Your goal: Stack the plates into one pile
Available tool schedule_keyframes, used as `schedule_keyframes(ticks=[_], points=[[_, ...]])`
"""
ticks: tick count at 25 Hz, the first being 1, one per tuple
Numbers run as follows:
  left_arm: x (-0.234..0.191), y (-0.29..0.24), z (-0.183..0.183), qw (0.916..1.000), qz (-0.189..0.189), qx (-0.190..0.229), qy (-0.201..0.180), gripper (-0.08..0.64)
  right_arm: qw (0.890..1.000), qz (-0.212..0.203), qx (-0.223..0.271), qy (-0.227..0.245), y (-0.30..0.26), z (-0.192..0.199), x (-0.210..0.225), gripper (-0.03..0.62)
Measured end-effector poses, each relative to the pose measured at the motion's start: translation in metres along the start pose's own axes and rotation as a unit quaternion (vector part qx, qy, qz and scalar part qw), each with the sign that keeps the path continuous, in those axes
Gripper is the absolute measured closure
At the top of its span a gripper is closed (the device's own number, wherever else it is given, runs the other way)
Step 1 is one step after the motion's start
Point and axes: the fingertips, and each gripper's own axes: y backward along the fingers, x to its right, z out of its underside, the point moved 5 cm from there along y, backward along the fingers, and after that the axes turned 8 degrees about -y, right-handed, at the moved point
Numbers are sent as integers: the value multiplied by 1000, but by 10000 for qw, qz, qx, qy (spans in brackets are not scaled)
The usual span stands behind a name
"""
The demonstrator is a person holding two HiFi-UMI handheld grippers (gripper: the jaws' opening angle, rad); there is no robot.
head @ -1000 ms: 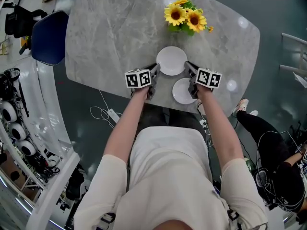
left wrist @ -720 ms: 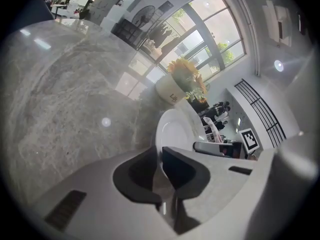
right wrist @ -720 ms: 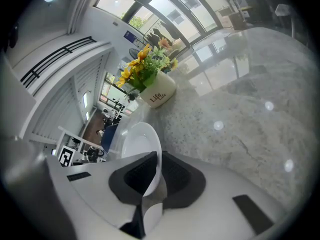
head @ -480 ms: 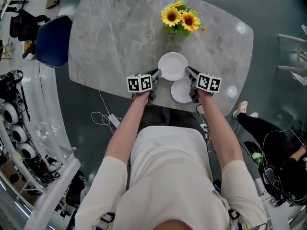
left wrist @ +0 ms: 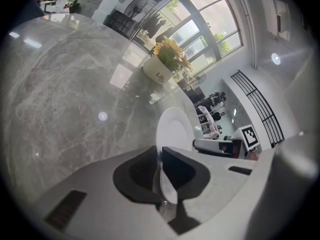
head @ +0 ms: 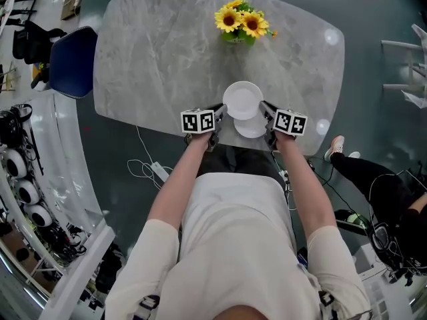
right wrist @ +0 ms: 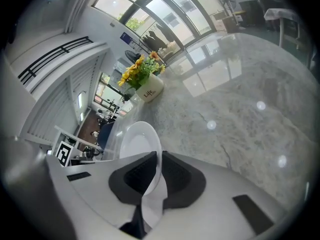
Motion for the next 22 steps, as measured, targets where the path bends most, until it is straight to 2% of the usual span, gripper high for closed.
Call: schedule_keyframes(ticks=[12,22], points=[[19,-9,31,9994,74,-300,-160,525,9992,250,-213,235,22,34,24,538],[30,-21,60,9964,-36,-732,-425,525,9963,528,-397,559,35,59,41,537]])
